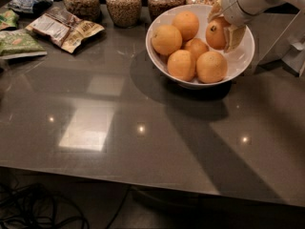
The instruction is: Pick orange from white bowl
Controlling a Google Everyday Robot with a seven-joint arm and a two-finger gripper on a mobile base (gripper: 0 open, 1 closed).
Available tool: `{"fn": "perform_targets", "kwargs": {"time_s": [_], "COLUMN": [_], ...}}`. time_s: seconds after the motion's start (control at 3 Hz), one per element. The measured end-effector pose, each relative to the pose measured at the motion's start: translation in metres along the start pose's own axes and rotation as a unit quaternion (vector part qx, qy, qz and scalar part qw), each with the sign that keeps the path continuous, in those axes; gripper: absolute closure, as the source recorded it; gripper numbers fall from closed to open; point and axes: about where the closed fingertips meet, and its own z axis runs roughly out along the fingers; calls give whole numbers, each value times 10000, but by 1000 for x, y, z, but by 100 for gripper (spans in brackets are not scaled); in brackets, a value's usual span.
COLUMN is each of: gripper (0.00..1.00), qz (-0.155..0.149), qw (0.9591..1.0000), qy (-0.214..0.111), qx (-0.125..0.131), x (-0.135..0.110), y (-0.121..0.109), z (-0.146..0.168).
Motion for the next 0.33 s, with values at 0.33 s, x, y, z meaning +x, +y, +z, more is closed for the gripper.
{"fn": "perform_targets", "kwargs": {"time_s": [0.33], "gripper": [100], "qz": [269], "qw": [9988], "qy": [-391], "qx": [121], "x": [-11], "y": [2], "z": [-32]}}
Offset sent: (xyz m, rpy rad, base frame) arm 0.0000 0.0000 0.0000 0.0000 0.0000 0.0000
